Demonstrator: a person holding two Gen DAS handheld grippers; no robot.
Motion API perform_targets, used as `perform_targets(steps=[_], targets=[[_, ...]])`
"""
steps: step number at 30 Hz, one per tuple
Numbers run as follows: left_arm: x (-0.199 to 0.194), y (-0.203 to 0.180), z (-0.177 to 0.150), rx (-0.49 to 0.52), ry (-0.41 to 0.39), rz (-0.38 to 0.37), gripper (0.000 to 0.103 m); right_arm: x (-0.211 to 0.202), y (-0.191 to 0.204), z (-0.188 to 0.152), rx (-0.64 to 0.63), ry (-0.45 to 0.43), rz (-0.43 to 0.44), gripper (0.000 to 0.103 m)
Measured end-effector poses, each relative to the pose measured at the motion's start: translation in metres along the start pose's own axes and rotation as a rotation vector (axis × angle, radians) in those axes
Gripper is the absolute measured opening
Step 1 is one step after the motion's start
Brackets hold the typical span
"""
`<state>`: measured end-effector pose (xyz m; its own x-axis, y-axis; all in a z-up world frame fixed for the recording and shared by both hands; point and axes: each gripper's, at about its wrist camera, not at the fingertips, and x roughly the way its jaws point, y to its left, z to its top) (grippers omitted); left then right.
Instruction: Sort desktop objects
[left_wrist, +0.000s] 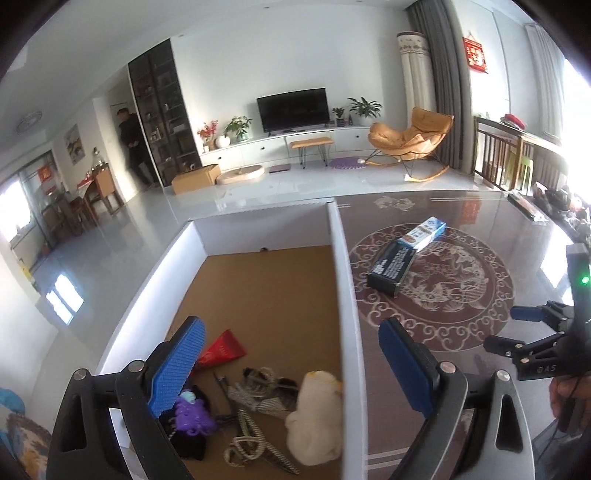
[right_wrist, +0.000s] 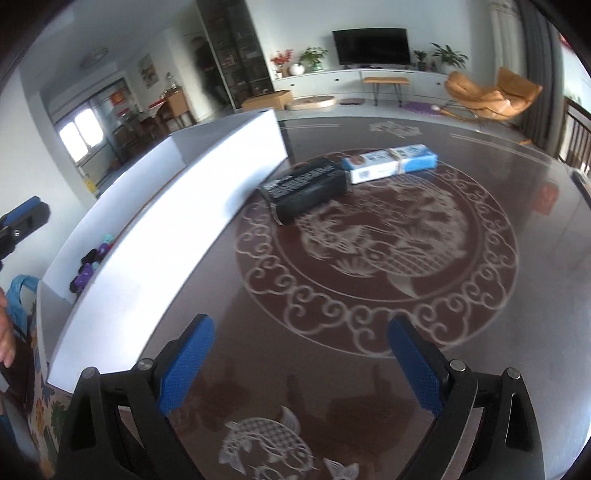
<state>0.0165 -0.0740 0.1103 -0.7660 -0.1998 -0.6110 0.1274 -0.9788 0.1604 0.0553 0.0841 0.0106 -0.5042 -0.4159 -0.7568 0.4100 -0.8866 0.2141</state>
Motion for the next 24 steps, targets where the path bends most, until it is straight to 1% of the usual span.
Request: perform_targets(steps=[4, 9, 12, 14, 17, 19, 21, 24], targets=[[-0.021, -0.030, 0.008, 0.006, -0.022, -0.116, 0.096, -0.002, -0.020, -0.008, 0.015, 0.002, -0.058, 0.095], [-0.037, -0.085, 0.010, 0.074, -0.025, -0.248, 0.096, 0.000, -0.051, -0.020, 0.039, 0.022, -0.157, 0.095], [-0.036, -0.118, 0.003, 0.105, 0.006, -0.332, 0.097, -0.001, -0.069, -0.028, 0.058, 0.034, -0.206, 0.095], [-0.025, -0.138, -0.006, 0.117, 0.051, -0.371, 0.097, 0.000, -0.079, -0.033, 0.065, 0.043, -0.236, 0.095], [-0.009, -0.160, -0.023, 0.126, 0.111, -0.402, 0.097, -0.001, -0.090, -0.041, 0.068, 0.050, -0.274, 0.095], [0.008, -0.171, -0.039, 0.133, 0.161, -0.408, 0.097, -0.001, -0.096, -0.044, 0.066, 0.053, -0.291, 0.095], [0.024, -0.182, -0.052, 0.151, 0.200, -0.400, 0.097, 0.000, -0.100, -0.046, 0.062, 0.057, -0.310, 0.095], [0.046, -0.193, -0.070, 0.185, 0.238, -0.362, 0.097, 0.002, -0.103, -0.047, 0.051, 0.060, -0.327, 0.095]])
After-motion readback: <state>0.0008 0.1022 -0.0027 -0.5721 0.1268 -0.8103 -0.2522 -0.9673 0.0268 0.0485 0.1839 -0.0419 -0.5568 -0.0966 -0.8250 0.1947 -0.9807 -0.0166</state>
